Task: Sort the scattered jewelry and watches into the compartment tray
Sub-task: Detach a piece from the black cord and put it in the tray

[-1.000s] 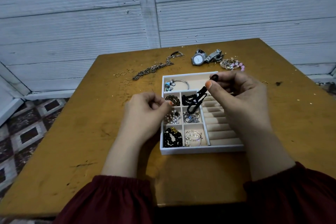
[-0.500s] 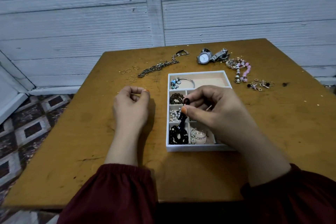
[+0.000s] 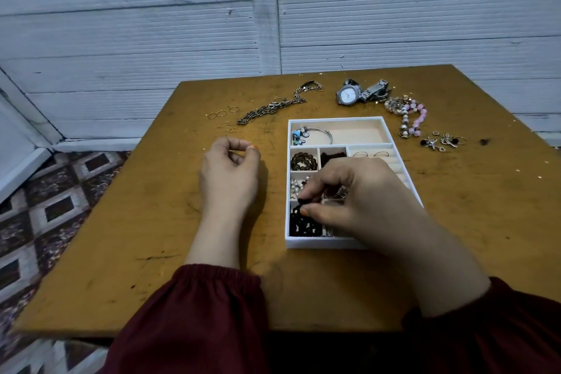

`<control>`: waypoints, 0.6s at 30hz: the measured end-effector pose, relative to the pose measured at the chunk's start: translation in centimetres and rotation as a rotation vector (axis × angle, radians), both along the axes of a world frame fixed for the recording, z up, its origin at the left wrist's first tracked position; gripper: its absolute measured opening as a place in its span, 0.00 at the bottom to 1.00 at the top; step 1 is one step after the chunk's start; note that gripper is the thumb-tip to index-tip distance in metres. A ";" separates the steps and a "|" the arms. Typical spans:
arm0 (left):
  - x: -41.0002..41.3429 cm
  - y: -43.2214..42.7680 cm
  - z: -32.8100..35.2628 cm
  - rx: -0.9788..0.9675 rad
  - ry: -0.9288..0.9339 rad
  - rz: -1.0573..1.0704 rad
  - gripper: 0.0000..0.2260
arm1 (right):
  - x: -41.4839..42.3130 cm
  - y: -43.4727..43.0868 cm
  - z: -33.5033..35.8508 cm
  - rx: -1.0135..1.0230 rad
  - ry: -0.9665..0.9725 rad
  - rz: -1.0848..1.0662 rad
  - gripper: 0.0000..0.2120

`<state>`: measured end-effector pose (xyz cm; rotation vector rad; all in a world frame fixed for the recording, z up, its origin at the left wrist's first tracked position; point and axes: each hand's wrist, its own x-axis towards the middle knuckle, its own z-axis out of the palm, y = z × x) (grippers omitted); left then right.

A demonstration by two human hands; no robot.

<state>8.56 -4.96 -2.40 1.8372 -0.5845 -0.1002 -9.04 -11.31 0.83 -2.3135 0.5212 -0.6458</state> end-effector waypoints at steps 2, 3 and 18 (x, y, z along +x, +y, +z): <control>0.0 0.0 0.0 0.007 -0.008 0.001 0.07 | 0.0 0.2 0.2 -0.057 0.058 0.008 0.07; 0.0 0.0 0.0 0.008 -0.009 0.001 0.07 | 0.0 0.3 0.3 -0.084 0.090 0.007 0.07; 0.0 0.0 0.0 -0.002 -0.013 -0.012 0.05 | 0.0 0.9 0.8 -0.228 0.246 -0.052 0.07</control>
